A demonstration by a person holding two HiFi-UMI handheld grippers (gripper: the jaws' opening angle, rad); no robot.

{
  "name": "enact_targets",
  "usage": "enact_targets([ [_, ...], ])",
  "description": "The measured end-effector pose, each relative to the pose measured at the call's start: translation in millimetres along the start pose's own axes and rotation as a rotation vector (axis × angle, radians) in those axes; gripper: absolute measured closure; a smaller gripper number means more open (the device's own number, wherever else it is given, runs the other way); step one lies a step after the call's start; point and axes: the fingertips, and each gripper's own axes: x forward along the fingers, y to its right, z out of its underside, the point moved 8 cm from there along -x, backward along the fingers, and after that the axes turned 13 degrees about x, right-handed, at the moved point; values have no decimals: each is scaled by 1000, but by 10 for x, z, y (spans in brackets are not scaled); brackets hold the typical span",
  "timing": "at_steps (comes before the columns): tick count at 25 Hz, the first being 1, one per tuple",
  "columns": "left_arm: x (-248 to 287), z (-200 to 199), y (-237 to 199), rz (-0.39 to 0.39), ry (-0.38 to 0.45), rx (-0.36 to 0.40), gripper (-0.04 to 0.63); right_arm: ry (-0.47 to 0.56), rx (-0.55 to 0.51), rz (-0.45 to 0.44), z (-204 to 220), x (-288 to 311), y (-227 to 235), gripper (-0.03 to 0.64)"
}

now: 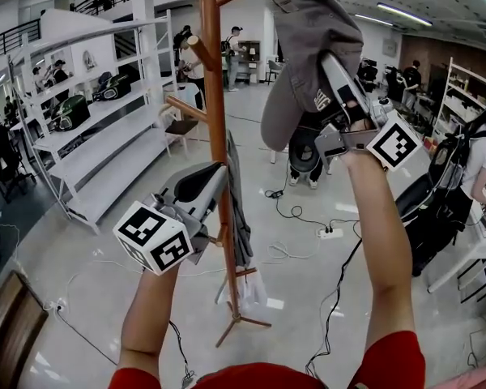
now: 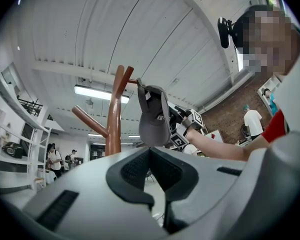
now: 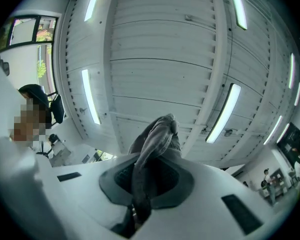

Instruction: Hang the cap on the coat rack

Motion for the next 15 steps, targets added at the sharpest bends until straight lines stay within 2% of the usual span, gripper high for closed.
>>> enact_targets([
  [6,-37,89,-69,-1,-12,-16,586,-55,45,-11,139,142,133,577],
  [15,-108,238,-180,2,-29,-29,586,-191,17,-31,613,295,151,577],
])
